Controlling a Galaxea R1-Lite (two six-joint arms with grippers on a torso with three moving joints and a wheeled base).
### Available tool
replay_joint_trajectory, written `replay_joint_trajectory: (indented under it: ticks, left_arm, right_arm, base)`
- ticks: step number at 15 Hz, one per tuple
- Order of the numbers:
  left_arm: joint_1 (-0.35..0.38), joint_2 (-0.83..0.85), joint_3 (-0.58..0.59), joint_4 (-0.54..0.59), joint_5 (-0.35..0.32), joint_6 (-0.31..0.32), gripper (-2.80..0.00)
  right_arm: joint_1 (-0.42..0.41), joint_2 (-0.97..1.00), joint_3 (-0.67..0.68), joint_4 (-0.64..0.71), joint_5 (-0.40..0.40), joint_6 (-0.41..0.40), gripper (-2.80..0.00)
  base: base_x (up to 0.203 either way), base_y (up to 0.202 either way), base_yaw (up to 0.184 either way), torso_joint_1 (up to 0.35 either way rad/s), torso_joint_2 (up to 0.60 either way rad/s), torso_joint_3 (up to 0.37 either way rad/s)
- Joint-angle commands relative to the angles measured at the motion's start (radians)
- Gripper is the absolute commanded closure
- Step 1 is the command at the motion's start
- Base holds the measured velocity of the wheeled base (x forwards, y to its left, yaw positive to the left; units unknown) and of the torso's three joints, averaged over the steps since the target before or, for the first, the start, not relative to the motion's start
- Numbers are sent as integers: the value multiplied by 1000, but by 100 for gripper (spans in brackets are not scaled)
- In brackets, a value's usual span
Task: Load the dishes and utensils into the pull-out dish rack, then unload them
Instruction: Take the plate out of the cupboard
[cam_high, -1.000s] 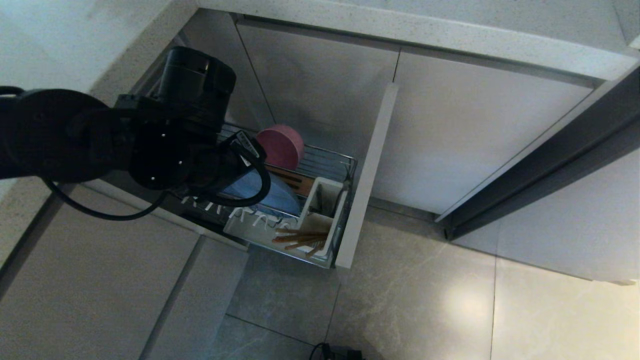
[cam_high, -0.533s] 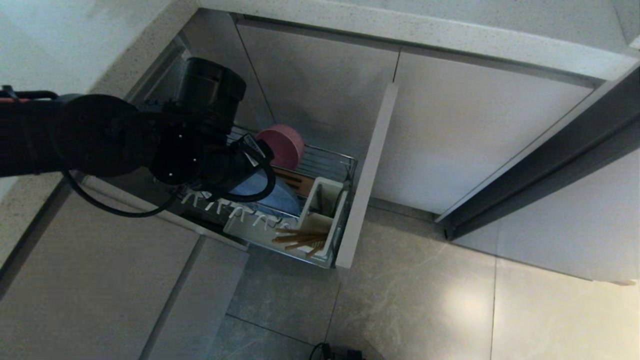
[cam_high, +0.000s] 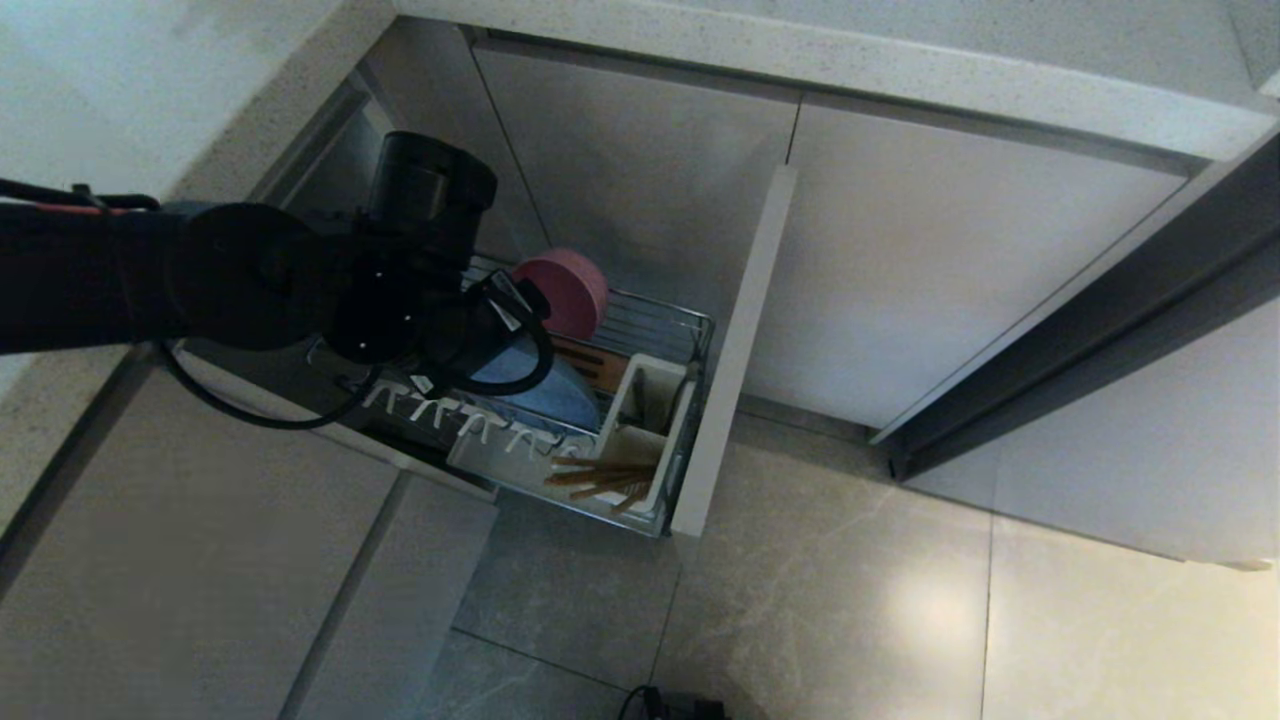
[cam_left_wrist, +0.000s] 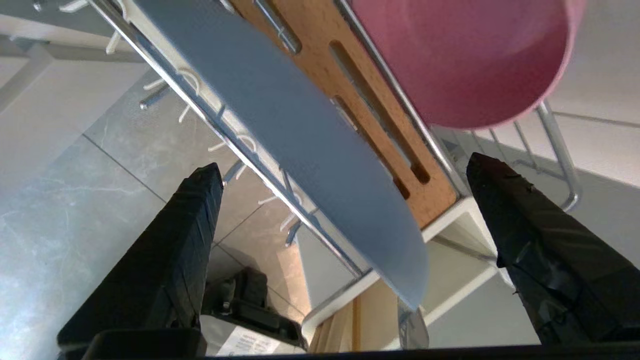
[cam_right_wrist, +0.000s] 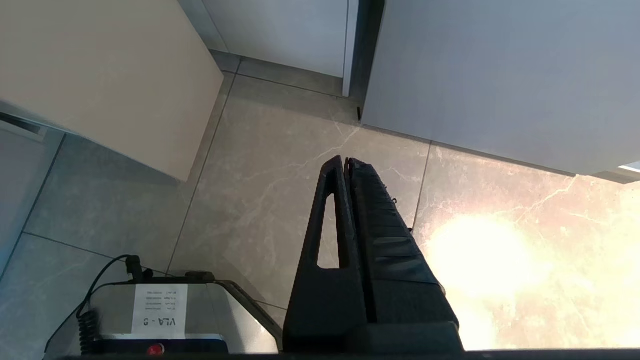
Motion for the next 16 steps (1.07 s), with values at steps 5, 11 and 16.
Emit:
replay_joint_trajectory:
  ticks: [5,11,16]
  left_arm:
    - [12,14,-14,0,-17,-5,-280]
    - [12,11,-16,2,-17,-2,0]
    - [12,7,-16,2,-17,-2,0]
  right_arm:
    - [0,-1,0,0,0,0,0]
    - [0,-1,0,0,0,0,0]
    - [0,-1,0,0,0,0,0]
  base:
    - [0,0,0,0,0,0]
    - [0,0,0,0,0,0]
    - [0,0,0,0,0,0]
